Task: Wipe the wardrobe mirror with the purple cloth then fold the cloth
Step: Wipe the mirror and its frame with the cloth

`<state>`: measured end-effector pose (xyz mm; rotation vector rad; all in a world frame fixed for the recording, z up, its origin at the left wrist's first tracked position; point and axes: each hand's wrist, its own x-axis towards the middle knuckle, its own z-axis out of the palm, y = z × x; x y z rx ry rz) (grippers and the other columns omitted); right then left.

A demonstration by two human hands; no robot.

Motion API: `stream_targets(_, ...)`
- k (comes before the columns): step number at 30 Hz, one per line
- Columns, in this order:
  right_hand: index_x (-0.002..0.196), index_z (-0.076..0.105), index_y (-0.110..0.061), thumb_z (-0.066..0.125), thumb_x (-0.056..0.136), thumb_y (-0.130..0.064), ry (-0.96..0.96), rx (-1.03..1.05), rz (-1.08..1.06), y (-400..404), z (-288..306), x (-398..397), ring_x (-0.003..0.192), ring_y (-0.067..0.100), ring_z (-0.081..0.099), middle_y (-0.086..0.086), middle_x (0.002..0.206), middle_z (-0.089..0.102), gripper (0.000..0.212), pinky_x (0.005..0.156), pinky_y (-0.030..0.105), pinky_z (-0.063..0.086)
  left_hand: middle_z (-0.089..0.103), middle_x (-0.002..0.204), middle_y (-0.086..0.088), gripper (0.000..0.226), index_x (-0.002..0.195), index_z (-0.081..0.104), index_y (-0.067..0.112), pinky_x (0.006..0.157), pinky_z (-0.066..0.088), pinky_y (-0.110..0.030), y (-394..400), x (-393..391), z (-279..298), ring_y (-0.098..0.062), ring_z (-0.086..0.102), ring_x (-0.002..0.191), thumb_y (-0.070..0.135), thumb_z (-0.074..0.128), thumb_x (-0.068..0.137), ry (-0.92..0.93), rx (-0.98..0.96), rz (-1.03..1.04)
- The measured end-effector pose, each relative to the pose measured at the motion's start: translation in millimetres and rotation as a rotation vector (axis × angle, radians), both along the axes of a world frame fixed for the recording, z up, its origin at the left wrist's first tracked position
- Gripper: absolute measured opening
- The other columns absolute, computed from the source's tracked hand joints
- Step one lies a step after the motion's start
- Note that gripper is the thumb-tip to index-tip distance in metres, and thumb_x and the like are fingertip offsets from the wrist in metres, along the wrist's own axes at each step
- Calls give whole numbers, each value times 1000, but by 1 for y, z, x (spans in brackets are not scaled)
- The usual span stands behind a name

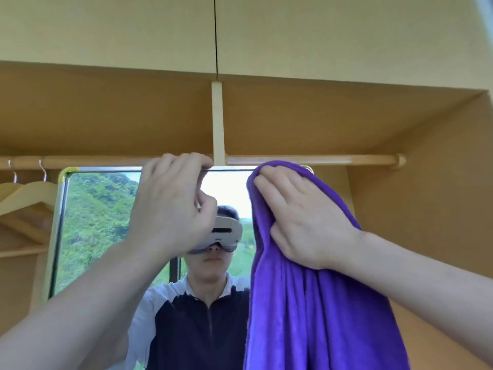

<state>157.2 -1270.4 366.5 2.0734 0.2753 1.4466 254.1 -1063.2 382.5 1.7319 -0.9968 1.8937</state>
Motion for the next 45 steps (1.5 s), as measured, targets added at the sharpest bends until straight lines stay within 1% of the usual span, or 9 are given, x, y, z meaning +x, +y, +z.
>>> stream_targets(6, 144, 43, -1, 42, 79, -21, -52, 97, 83, 26, -2, 13, 132, 34, 42, 16, 145, 45, 68, 114, 42, 36, 64, 89, 7, 29, 94, 59, 19, 84, 33, -37, -9, 4, 9, -22, 48, 84, 17, 42, 71, -6, -109, -55)
stream_targets(12, 141, 44, -7, 43, 82, -27, -159, 282, 141, 25, -10, 19, 127, 28, 44, 10, 142, 48, 62, 108, 39, 41, 61, 94, 6, 27, 95, 54, 20, 86, 35, -40, -8, 3, 8, -24, 47, 87, 19, 40, 72, 27, -91, -41)
stream_targets(20, 139, 45, -5, 33, 86, -27, -295, 612, 151, 15, -44, 17, 130, 29, 44, 12, 142, 48, 58, 112, 43, 41, 50, 94, -1, 28, 102, 55, 16, 88, 35, -43, -7, -5, 5, -26, 44, 88, 27, 41, 80, 63, 23, 162)
stream_targets(24, 139, 41, -9, 39, 86, -28, -146, 466, 118, 33, -72, 11, 127, 28, 51, 9, 140, 51, 56, 109, 42, 47, 44, 88, 0, 17, 93, 43, 17, 90, 36, -47, -9, -2, 1, -26, 44, 82, 30, 37, 86, 17, 43, 202)
stream_targets(28, 133, 46, -10, 44, 81, -26, -81, 334, 62, 44, -62, 2, 121, 26, 52, 6, 134, 52, 54, 107, 38, 48, 48, 84, -1, 24, 94, 44, 15, 92, 34, -48, -10, 1, 2, -28, 49, 81, 39, 38, 92, 10, 43, 239)
stream_targets(33, 110, 50, -10, 48, 69, -14, -222, 497, -26, 36, -16, -4, 99, 27, 46, 5, 113, 50, 41, 88, 40, 46, 48, 82, -5, 29, 93, 45, 13, 89, 35, -49, -11, 0, 2, -30, 49, 80, 42, 40, 92, 24, 42, 256)
stream_targets(38, 110, 52, -7, 43, 65, -12, -345, 544, -31, 26, -10, 6, 98, 30, 46, 8, 112, 52, 47, 88, 44, 45, 49, 82, -5, 31, 93, 47, 12, 90, 36, -50, -11, -4, 2, -30, 49, 79, 42, 41, 91, 42, 62, 258)
stream_targets(40, 113, 54, -2, 45, 65, -9, -396, 550, 28, 25, -17, 12, 103, 33, 49, 12, 116, 55, 50, 93, 45, 45, 52, 85, -6, 35, 98, 51, 11, 92, 37, -50, -11, -2, 3, -31, 51, 82, 43, 39, 92, 46, 68, 256)
stream_targets(45, 108, 53, -4, 50, 62, -6, -363, 551, 89, 16, -55, 13, 99, 30, 47, 11, 113, 54, 46, 89, 43, 43, 64, 104, -11, 58, 140, 51, 18, 96, 32, -52, -11, 0, 1, -36, 55, 96, 51, 33, 96, 21, 126, 278)
